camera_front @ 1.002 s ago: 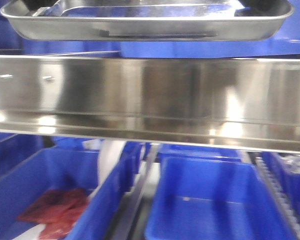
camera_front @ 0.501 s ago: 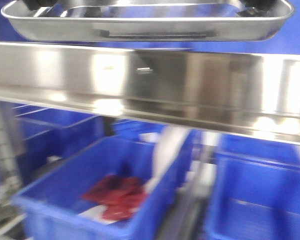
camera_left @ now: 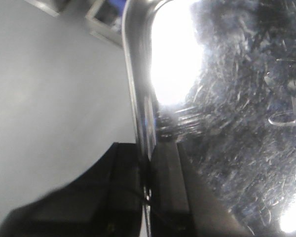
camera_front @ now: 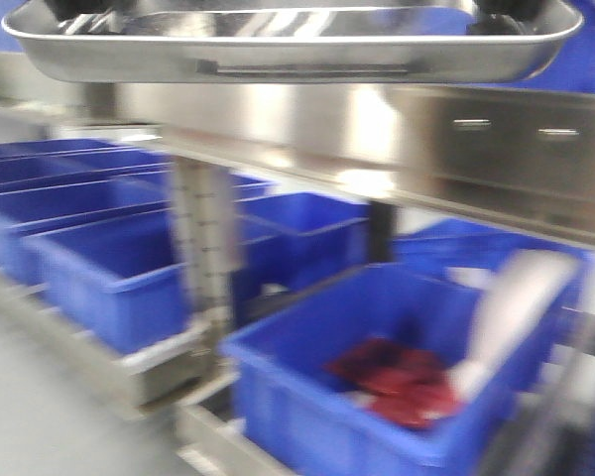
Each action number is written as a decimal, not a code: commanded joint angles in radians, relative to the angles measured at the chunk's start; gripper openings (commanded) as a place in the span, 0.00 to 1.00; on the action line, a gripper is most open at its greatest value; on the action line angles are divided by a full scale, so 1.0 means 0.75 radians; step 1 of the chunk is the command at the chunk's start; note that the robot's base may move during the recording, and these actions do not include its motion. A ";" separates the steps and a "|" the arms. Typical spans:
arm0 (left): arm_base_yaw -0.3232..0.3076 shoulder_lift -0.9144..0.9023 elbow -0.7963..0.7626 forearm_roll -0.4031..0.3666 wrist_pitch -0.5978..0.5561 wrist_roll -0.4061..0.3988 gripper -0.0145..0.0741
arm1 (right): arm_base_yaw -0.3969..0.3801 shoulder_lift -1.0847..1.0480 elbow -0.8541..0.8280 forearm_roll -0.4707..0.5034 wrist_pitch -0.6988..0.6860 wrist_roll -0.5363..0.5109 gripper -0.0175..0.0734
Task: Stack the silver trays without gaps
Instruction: 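Hold the tray in both grippers while the base turns away from the shelf, then carry the tray in both grippers while driving across the floor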
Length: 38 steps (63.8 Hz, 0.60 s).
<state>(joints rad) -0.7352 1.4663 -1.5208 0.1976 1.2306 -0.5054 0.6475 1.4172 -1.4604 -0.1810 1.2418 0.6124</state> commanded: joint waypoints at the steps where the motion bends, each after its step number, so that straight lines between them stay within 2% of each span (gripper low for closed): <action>1: -0.012 -0.046 -0.046 0.055 0.097 0.019 0.11 | 0.000 -0.042 -0.047 -0.080 0.037 -0.033 0.25; 38: -0.012 -0.046 -0.046 0.055 0.097 0.019 0.11 | 0.000 -0.042 -0.047 -0.080 0.037 -0.033 0.25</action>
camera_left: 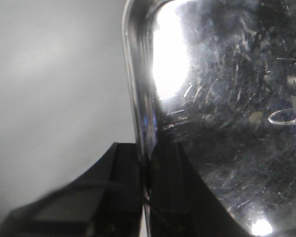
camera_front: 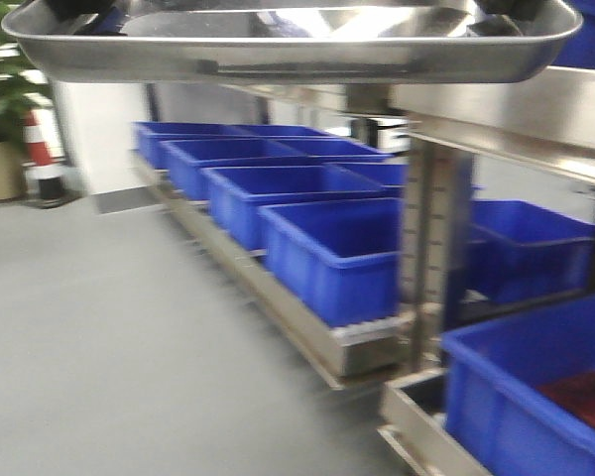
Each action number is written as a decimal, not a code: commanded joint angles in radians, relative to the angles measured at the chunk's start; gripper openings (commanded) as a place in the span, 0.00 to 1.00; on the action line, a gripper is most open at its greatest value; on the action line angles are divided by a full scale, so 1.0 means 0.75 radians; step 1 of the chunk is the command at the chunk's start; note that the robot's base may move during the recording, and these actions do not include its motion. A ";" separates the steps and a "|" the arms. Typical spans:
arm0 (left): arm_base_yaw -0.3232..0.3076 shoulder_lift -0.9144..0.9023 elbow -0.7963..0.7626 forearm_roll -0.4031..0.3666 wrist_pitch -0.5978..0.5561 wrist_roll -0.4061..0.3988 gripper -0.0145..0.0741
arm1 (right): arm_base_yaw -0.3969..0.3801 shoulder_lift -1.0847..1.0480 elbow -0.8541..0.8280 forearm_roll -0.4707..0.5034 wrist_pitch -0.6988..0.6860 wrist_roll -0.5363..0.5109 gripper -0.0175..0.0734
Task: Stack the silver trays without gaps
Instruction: 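Carry the tray in both grippers while driving across the floor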
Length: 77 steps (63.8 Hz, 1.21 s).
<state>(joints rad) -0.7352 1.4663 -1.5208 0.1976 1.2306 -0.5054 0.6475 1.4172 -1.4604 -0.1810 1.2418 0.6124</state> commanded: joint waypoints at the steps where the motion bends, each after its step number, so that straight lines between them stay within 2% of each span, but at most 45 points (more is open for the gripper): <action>1: -0.012 -0.046 -0.046 0.055 0.097 0.019 0.11 | 0.000 -0.042 -0.047 -0.080 0.037 -0.033 0.25; 77: -0.012 -0.046 -0.046 0.055 0.097 0.019 0.11 | 0.000 -0.042 -0.047 -0.080 0.037 -0.033 0.25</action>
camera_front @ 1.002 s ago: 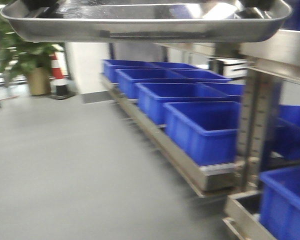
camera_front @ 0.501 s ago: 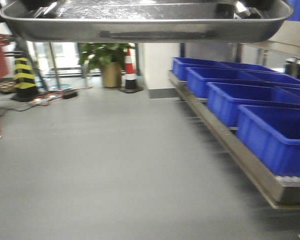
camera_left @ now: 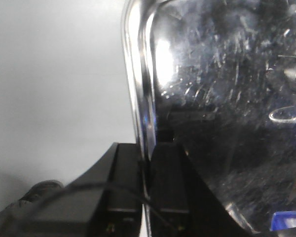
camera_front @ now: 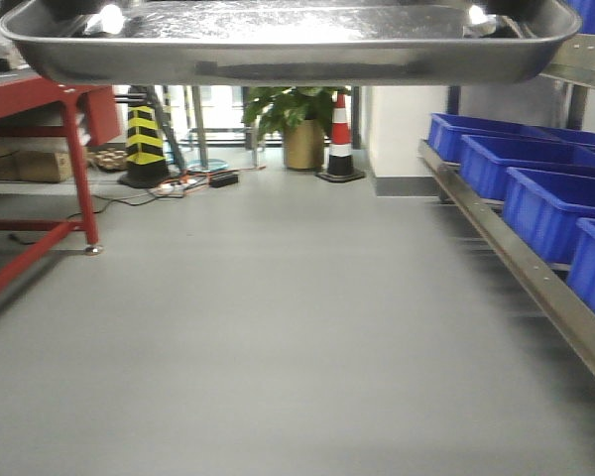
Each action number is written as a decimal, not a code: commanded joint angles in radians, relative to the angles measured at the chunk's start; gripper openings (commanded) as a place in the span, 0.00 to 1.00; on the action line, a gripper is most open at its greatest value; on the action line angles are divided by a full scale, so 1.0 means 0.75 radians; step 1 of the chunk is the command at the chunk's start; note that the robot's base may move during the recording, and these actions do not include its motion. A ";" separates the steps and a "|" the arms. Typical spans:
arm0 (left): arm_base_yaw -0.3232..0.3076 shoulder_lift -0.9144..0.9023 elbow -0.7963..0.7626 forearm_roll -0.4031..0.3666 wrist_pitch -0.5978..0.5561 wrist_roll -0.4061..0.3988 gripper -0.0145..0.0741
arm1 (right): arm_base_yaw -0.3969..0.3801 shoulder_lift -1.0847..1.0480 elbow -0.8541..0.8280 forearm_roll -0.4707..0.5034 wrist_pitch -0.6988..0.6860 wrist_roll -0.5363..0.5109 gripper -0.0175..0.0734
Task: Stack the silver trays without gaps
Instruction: 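Carry the tray in both grippers while driving across the floor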
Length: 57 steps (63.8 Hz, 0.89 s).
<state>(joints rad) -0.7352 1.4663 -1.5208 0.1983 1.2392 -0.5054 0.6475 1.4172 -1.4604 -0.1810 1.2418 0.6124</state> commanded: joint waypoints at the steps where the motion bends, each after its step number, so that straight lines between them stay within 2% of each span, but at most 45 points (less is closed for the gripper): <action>1: -0.012 -0.046 -0.046 0.054 0.085 0.019 0.11 | 0.000 -0.042 -0.047 -0.080 0.037 -0.033 0.25; 57: -0.012 -0.046 -0.046 0.054 0.085 0.019 0.11 | 0.000 -0.042 -0.047 -0.080 0.037 -0.033 0.25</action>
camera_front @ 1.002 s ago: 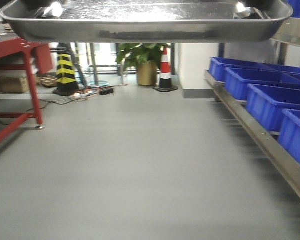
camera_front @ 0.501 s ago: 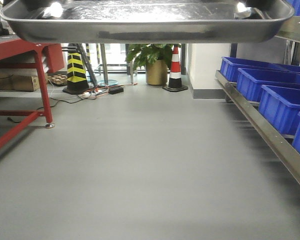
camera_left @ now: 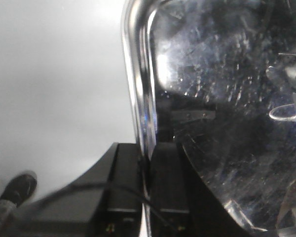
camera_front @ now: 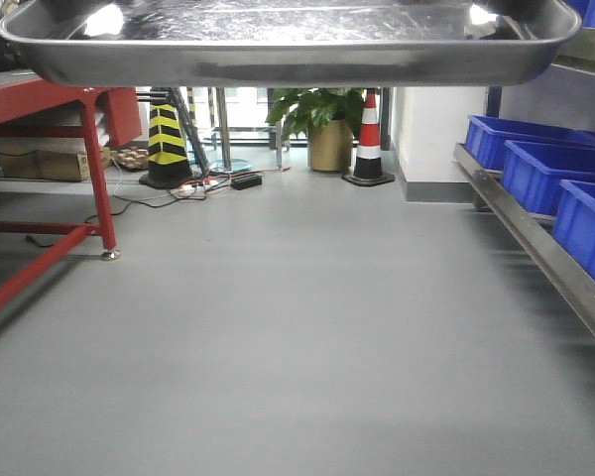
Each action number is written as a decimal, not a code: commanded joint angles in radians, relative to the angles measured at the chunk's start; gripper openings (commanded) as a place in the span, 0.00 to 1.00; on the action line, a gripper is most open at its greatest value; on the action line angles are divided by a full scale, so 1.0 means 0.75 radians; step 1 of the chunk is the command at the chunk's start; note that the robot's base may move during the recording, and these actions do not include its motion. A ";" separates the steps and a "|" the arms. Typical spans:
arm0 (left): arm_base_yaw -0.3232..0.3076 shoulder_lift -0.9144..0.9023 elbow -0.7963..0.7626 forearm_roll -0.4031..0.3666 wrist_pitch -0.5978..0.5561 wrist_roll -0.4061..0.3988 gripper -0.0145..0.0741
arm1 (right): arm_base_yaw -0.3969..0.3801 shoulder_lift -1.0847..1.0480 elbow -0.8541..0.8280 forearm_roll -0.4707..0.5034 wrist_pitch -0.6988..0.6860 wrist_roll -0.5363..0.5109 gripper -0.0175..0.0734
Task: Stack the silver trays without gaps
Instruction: 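Carry the tray in both grippers while driving across the floor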
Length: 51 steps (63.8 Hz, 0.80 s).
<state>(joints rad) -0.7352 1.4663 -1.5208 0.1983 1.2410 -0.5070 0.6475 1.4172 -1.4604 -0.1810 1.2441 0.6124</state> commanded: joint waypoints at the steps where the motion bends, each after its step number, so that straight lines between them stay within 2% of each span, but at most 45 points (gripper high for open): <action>1: -0.012 -0.046 -0.046 0.054 0.083 0.021 0.11 | 0.000 -0.042 -0.047 -0.080 0.034 -0.033 0.25; 23: -0.012 -0.046 -0.046 0.054 0.083 0.021 0.11 | 0.000 -0.042 -0.047 -0.080 0.034 -0.033 0.25; 24: -0.071 -0.046 -0.046 0.054 0.083 0.021 0.11 | 0.000 -0.042 -0.047 -0.080 0.034 -0.033 0.25; 51: -0.071 -0.046 -0.046 0.054 0.081 0.021 0.11 | 0.000 -0.042 -0.047 -0.080 0.034 -0.033 0.25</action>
<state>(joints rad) -0.7752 1.4663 -1.5227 0.2164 1.2425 -0.5154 0.6475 1.4172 -1.4604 -0.1955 1.2596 0.6124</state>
